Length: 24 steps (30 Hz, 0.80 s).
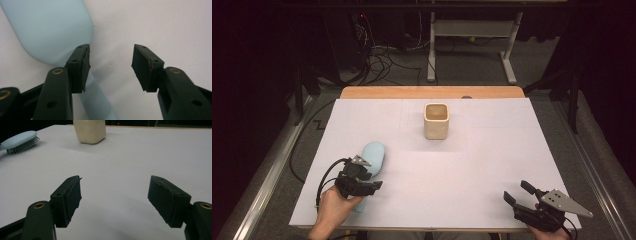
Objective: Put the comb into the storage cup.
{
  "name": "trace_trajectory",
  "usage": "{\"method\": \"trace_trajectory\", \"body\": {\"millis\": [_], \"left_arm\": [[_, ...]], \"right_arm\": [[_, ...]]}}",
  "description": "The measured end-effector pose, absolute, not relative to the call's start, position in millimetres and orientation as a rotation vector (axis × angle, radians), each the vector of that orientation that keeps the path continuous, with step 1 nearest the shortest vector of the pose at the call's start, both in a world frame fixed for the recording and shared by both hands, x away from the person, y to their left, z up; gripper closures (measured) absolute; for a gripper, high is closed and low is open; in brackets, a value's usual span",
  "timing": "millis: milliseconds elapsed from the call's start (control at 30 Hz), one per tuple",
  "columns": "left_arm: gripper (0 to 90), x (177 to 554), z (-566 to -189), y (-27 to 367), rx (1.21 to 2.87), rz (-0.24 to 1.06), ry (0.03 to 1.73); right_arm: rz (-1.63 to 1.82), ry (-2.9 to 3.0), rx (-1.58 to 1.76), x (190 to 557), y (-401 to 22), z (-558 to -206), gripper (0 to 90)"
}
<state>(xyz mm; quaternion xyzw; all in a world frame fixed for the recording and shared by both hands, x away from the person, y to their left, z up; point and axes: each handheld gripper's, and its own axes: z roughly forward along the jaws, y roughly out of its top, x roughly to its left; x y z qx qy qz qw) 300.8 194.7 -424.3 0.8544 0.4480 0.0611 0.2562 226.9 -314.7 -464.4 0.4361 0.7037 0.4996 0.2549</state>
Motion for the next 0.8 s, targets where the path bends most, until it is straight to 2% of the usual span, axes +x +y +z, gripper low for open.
{"method": "trace_trajectory", "body": {"millis": [367, 800], "left_arm": [[43.0, 300.0, -421.2, 204.1, 2.29, 0.186, 1.272], [33.7, 302.9, -428.9, 211.7, 2.289, 0.188, 1.357]], "right_arm": [[1.357, 1.913, 1.183, 227.1, -314.5, -464.4, 27.3], [1.356, 1.913, 1.181, 227.1, -314.4, -464.4, 27.3]]}}
